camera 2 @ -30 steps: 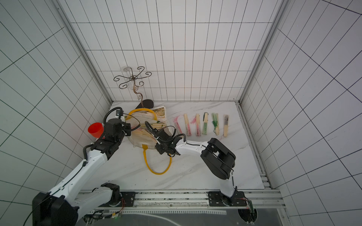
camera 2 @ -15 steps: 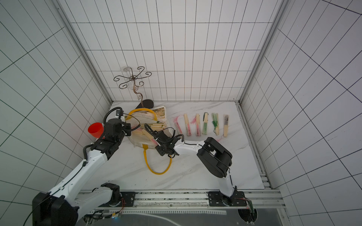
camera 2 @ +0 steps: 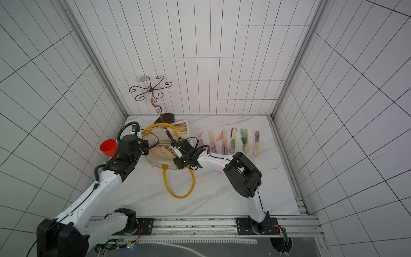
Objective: Take out the folding fans from the tote bags
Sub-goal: Pick up the folding fan from the canvas bag.
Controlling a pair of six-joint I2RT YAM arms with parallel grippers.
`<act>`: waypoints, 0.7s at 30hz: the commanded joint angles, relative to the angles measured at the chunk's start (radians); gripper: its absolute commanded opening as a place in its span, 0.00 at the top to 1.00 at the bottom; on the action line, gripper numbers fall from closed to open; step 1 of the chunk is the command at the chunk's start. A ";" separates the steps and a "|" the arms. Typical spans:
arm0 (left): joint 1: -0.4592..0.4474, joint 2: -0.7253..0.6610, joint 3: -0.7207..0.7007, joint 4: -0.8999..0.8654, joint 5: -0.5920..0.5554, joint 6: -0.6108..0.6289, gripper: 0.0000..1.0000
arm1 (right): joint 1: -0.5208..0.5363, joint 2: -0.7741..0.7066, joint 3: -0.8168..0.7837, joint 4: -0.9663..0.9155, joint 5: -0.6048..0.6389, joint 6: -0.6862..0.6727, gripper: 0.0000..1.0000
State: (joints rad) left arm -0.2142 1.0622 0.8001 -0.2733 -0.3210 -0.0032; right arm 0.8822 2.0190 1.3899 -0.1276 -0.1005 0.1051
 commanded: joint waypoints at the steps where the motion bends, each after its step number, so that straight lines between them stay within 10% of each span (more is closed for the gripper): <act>1: 0.004 -0.016 0.033 0.040 0.004 -0.012 1.00 | -0.021 0.047 0.100 -0.046 -0.111 0.002 0.42; 21: 0.004 -0.016 0.033 0.040 0.007 -0.014 1.00 | -0.076 0.157 0.122 -0.007 -0.429 0.161 0.56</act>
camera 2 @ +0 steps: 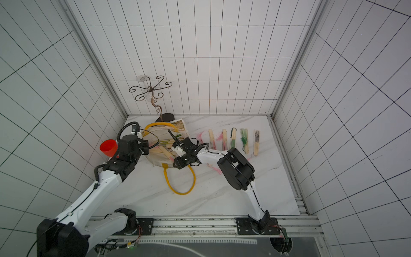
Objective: Take out the folding fans from the tote bags
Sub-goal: Pick up the folding fan from the canvas bag.
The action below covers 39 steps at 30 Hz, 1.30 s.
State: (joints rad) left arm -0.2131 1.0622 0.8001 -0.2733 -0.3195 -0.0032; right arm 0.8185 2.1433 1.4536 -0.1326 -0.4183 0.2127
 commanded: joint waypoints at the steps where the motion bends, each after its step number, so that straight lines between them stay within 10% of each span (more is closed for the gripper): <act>1: 0.003 -0.017 0.033 0.040 0.006 -0.014 1.00 | -0.017 0.036 0.056 0.011 -0.132 0.065 0.56; 25: 0.003 -0.016 0.035 0.040 0.007 -0.017 1.00 | -0.085 0.100 0.004 0.243 -0.431 0.350 0.70; 39: 0.003 -0.015 0.035 0.040 0.015 -0.022 1.00 | -0.084 0.148 -0.039 0.483 -0.569 0.599 0.55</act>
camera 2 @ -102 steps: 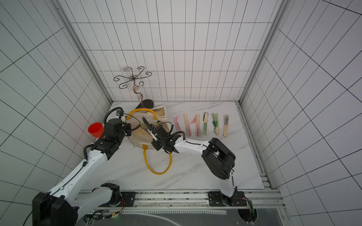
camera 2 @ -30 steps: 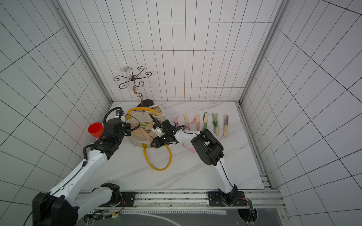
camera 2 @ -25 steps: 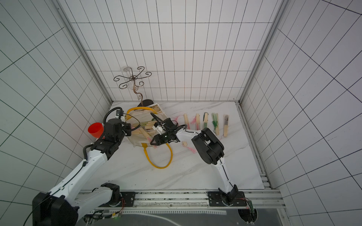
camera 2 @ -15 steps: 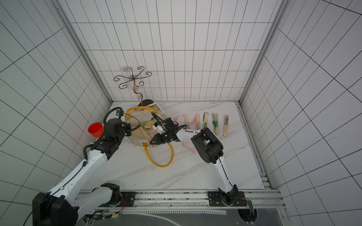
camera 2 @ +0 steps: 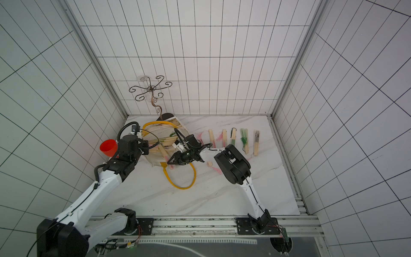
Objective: Take out the folding fans from the tote bags
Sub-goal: Pick up the folding fan from the canvas bag.
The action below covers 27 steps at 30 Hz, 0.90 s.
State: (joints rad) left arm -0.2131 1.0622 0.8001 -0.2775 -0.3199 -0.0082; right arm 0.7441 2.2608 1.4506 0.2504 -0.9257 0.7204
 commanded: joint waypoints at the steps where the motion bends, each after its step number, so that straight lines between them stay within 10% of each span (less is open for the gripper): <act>1: 0.003 -0.015 0.034 0.044 0.018 -0.017 1.00 | -0.009 0.032 -0.043 0.131 -0.070 0.120 0.57; 8: 0.003 -0.015 0.034 0.044 0.016 -0.019 1.00 | -0.011 0.033 -0.085 0.326 -0.104 0.280 0.68; 18: 0.003 -0.016 0.036 0.044 0.016 -0.019 1.00 | -0.009 0.015 0.012 -0.099 0.096 0.007 0.79; 27: 0.003 -0.022 0.034 0.044 0.009 -0.018 1.00 | -0.009 -0.059 -0.016 -0.061 0.086 0.014 0.87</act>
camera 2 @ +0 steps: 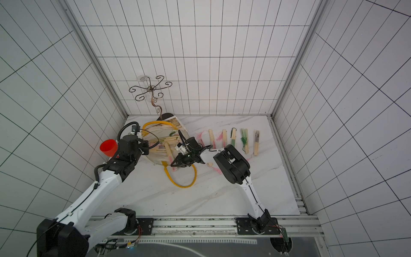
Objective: Take out the folding fans from the tote bags
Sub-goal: Pick up the folding fan from the canvas bag.
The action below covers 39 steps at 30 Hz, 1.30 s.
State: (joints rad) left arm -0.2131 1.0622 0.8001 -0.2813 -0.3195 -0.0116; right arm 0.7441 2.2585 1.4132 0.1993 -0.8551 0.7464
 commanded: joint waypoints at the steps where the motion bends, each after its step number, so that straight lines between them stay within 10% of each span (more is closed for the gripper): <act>1: 0.003 -0.022 0.034 0.047 0.009 -0.014 1.00 | -0.009 -0.068 0.017 -0.005 0.016 -0.012 0.88; 19: 0.003 -0.031 0.034 0.048 -0.011 -0.016 1.00 | -0.011 -0.323 -0.056 -0.290 0.215 -0.196 1.00; 39: 0.007 -0.047 0.034 0.048 -0.035 -0.019 1.00 | -0.174 -0.925 -0.646 -0.419 0.175 -0.193 1.00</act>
State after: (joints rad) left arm -0.2119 1.0481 0.8001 -0.2886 -0.3431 -0.0189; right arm 0.6170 1.4055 0.8600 -0.1959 -0.6666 0.5327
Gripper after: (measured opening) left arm 0.068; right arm 0.120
